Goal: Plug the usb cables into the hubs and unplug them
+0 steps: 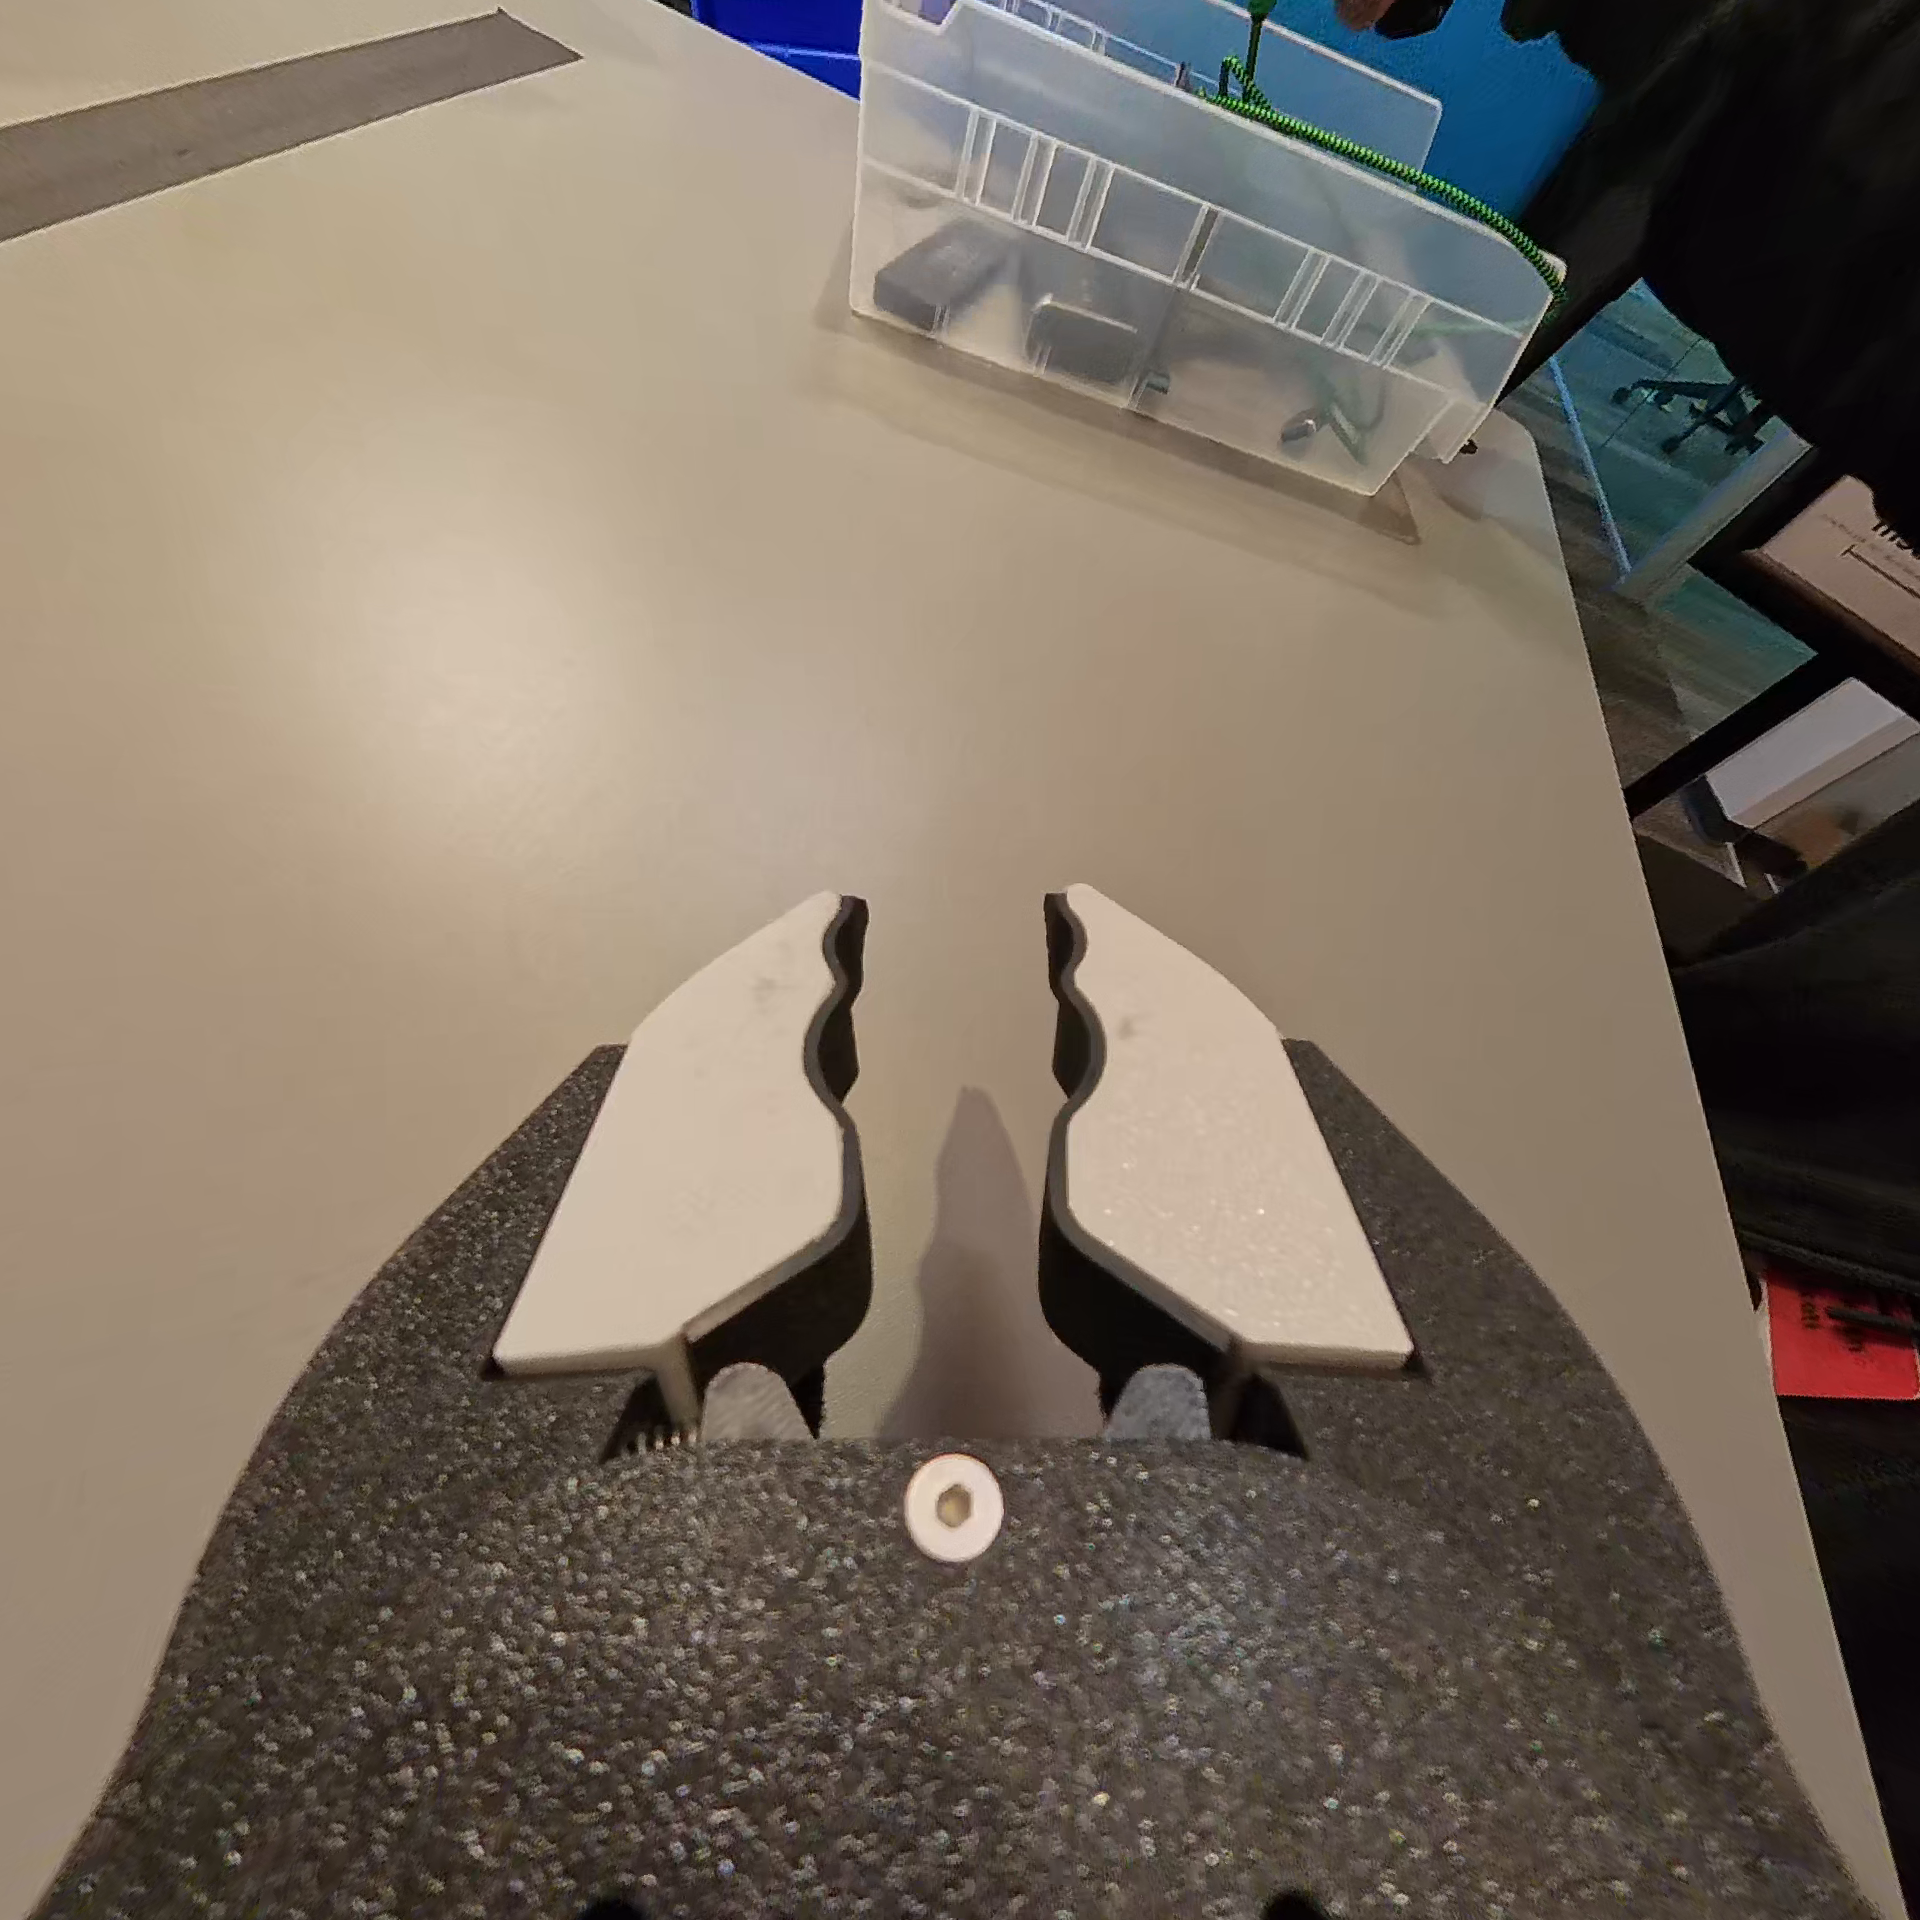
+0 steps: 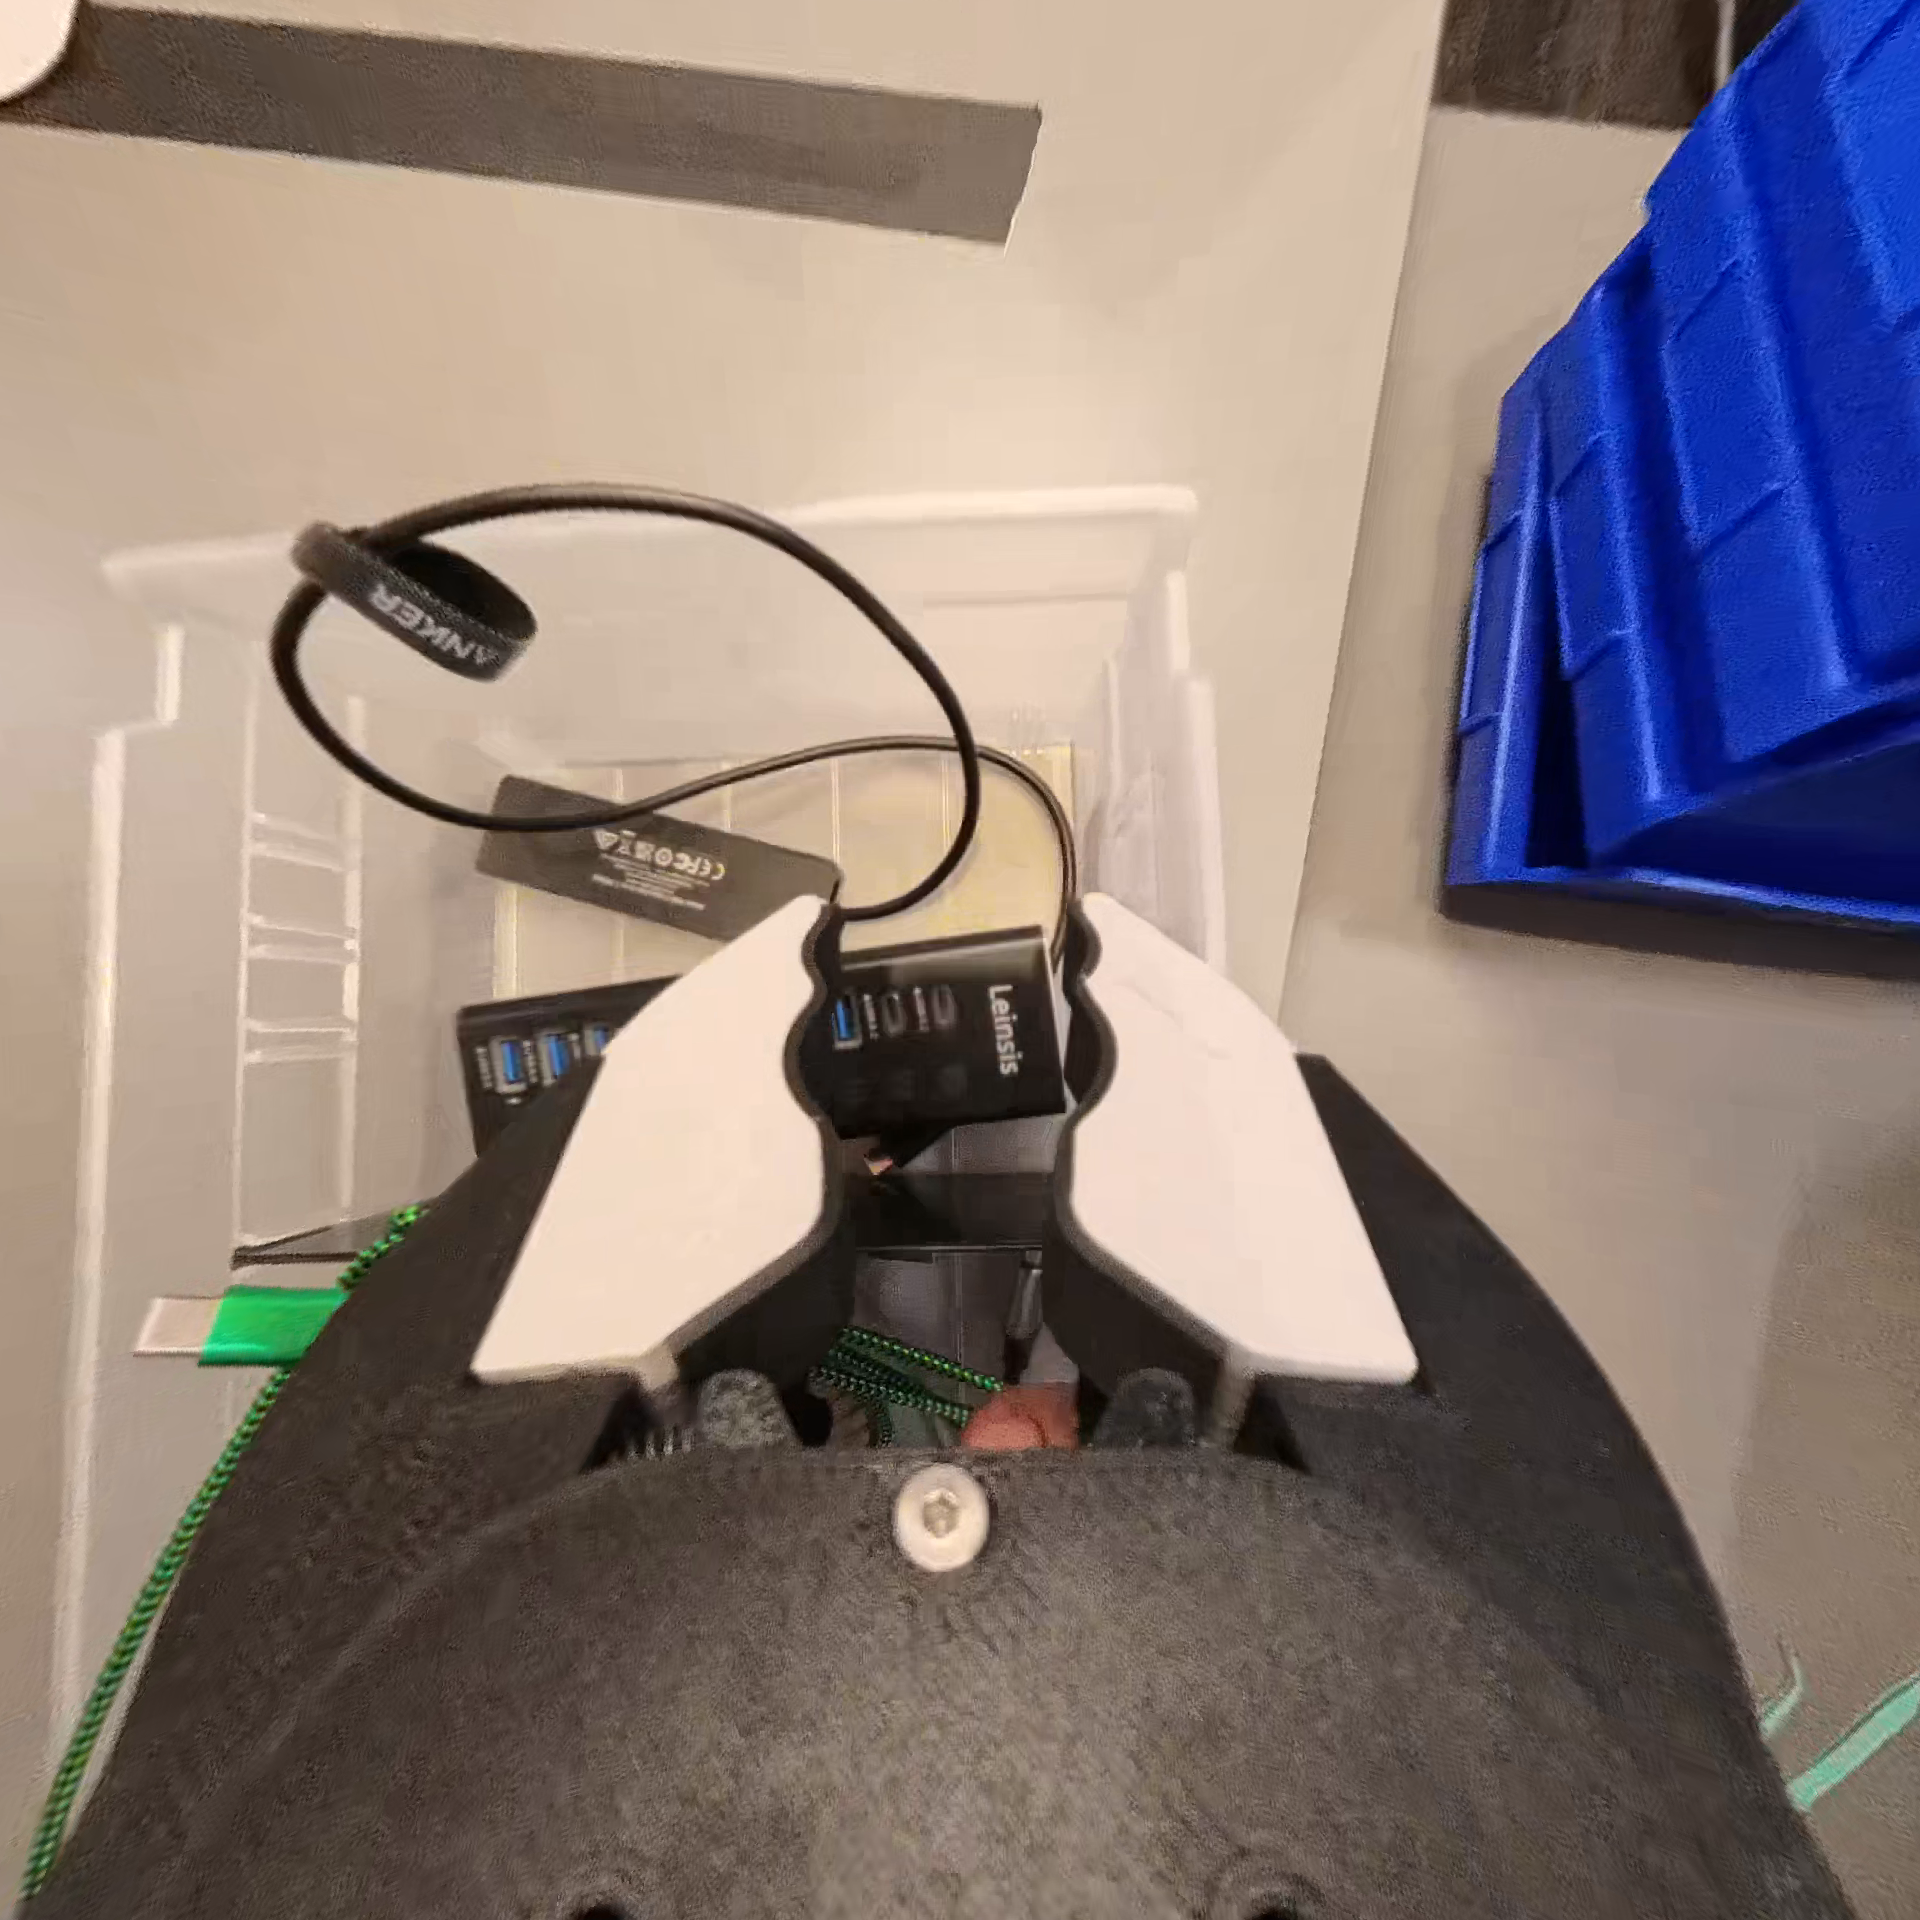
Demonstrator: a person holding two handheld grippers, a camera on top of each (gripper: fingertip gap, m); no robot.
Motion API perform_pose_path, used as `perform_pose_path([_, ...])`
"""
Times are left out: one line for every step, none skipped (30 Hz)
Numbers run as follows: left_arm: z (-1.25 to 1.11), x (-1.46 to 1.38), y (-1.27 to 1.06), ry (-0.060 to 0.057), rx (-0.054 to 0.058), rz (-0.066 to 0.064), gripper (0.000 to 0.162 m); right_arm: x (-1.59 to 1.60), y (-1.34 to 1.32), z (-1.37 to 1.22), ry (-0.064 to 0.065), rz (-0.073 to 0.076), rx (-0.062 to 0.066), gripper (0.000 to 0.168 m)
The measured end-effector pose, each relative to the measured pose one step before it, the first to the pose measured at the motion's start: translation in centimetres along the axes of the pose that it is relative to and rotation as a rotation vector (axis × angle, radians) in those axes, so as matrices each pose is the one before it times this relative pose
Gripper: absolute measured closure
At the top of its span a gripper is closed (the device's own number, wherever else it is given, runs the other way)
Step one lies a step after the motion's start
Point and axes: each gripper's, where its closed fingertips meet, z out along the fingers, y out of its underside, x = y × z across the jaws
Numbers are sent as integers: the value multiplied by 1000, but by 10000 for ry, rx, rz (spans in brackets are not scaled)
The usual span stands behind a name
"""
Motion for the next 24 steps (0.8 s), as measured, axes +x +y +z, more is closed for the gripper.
perform_pose_path([-39, -16, -23, -22, 27, 13, 128, -230, -491, -744, 31, -98, 343, 128])
perform_pose_path([-73, -56, -19, -40, 21, 5, 128, -528, -336, -795, -99, -91, 261, 127])
perform_pose_path([-86, -78, -29, -41, 17, -3, 128, -749, -190, -816, -159, -94, 202, 127])
perform_pose_path([-104, -98, -76, -53, 48, -12, 128, -1012, -115, -838, -201, -143, 192, 127])
perform_pose_path([-107, -84, -116, -42, 77, -20, 128, -1297, 7, -830, -251, -178, 170, 127])
perform_pose_path([-91, -53, -143, -17, 73, -16, 128, -1415, 173, -769, -208, -183, 104, 127])
perform_pose_path([-68, -66, -134, -36, 68, -11, 128, -1435, 320, -661, -95, -238, 44, 127])
perform_pose_path([-43, -81, -129, -53, 66, -2, 127, -1422, 418, -580, 11, -282, 21, 126])
perform_pose_path([-33, -56, -103, -46, 54, 10, 127, -1399, 455, -513, 96, -273, -3, 126])
perform_pose_path([-34, -37, -85, -48, 43, 20, 126, -1404, 432, -455, 124, -239, 24, 125])
perform_pose_path([-41, -71, -95, -77, 49, 32, 125, -1455, 360, -375, 118, -189, 69, 125])
perform_pose_path([-56, -103, -85, -112, 50, 42, 124, -1489, 353, -249, 98, -173, 39, 125])
perform_pose_path([-76, -142, -79, -140, 41, 49, 124, -1417, 402, -114, 141, -182, -15, 125])
perform_pose_path([-91, -166, -68, -157, 35, 50, 123, -1332, 402, 2, 176, -212, -60, 125])
perform_pose_path([-107, -190, -39, -176, 23, 43, 123, -1257, 378, 103, 188, -258, -74, 125])
perform_pose_path([-140, -229, -37, -210, 14, 54, 122, -1098, 318, 184, 232, -279, -85, 124])
perform_pose_path([-196, -257, -23, -251, 9, 78, 121, -950, 312, 250, 252, -295, -108, 124])
perform_pose_path([-280, -290, 68, -285, 0, 87, 120, -851, 300, 300, 207, -301, -125, 123])
perform_pose_path([-433, -348, 214, -335, -62, 61, 119, -843, 291, 331, 101, -255, -128, 122])
perform_pose_path([-648, -475, 303, -433, -92, 11, 117, -838, 229, 320, -20, -180, -89, 121])
perform_pose_path([-891, -577, 325, -490, -88, -24, 115, -745, 185, 279, -91, -119, -41, 121])
perform_pose_path([-1132, -569, 300, -453, -59, -25, 114, -638, 144, 209, -132, -81, -10, 120])
perform_pose_path([-1368, -595, 255, -458, -29, -22, 112, -478, 139, 127, -112, -67, 7, 120])
perform_pose_path([-1596, -711, 257, -485, -36, 13, 111, -270, 166, 38, -55, -61, 1, 120])
